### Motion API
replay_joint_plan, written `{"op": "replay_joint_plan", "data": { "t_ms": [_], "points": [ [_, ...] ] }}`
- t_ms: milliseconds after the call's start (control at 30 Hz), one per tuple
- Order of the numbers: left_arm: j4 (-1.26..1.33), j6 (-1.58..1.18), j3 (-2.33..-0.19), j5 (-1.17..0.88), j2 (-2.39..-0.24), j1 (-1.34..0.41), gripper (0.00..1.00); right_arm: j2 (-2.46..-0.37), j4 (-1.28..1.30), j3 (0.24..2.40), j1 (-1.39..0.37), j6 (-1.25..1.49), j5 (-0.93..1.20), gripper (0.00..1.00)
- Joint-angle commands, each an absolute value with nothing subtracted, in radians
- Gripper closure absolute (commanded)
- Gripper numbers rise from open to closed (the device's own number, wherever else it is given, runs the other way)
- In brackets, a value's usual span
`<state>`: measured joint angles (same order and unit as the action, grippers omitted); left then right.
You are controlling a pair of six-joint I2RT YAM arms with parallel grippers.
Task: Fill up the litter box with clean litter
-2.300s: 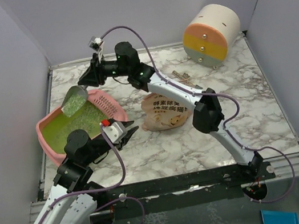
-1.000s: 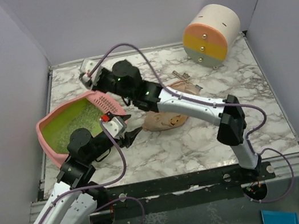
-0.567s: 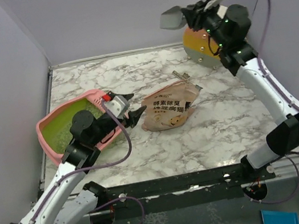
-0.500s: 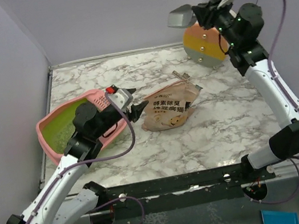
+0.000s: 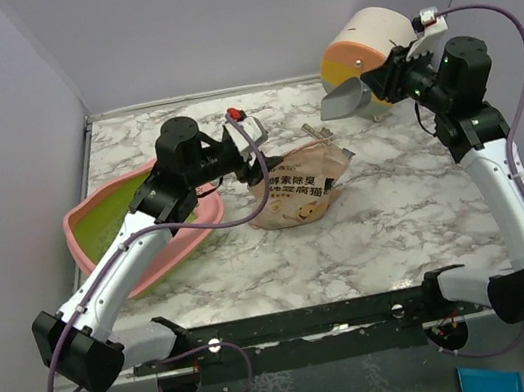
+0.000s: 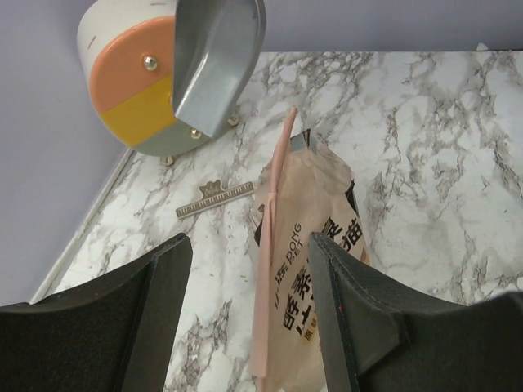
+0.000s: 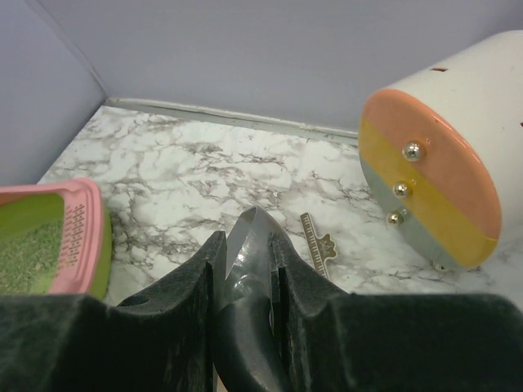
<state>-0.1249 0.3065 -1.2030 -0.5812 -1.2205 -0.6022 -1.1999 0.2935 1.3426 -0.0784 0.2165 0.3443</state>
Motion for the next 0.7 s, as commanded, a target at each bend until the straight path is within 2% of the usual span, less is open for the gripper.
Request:
{"op": "replay_joint_plan", "data": {
  "t_ms": [0,300,500,667],
  "points": [
    [-0.086,0.283,-1.271,-0.674,-1.262,-0.576,0.38,-1.132,0.306,1.346,-0.069,0.162,0.404,0.99],
    [0.421,-0.083,-1.194,-0.7,-1.288,-0.426,0.36,-1.138,0.082,1.418,-0.06,0.248,0.554,0.99],
    [1.047,-0.871,-1.168,-0.901,-1.425,-0.226,0.37,-1.181,-0.146,1.443,-0.054,0.373,0.759,0.99],
    [1.411,-1.321,-1.252,-0.999,-1.59,-0.218,0.41,-1.212,-0.352,1.42,-0.054,0.503,0.931,0.99]
  ]
}}
